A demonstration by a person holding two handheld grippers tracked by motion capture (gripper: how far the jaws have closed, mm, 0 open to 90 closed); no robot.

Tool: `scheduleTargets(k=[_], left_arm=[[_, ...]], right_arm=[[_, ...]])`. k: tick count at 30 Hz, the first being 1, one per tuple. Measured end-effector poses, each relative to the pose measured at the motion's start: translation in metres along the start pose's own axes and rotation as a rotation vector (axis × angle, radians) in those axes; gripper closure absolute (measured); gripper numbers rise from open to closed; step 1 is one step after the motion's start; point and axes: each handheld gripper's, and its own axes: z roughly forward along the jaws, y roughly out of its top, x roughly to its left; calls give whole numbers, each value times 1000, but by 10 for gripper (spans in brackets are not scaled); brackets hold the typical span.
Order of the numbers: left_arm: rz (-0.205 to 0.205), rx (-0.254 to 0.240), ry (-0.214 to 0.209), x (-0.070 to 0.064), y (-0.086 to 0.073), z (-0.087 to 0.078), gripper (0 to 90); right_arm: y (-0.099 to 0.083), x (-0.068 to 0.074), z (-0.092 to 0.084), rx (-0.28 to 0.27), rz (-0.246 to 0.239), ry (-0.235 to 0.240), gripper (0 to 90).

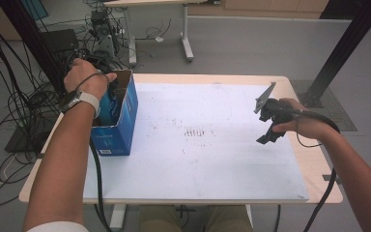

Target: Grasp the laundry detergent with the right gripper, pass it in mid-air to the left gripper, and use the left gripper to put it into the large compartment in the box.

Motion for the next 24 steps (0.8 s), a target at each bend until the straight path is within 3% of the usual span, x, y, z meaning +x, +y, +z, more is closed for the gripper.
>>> scheduleTargets(k=[24], left_arm=[[13,-4,-8,-7,-6,38,379]], right_arm=[[-1,0,6,6,10,9,97]])
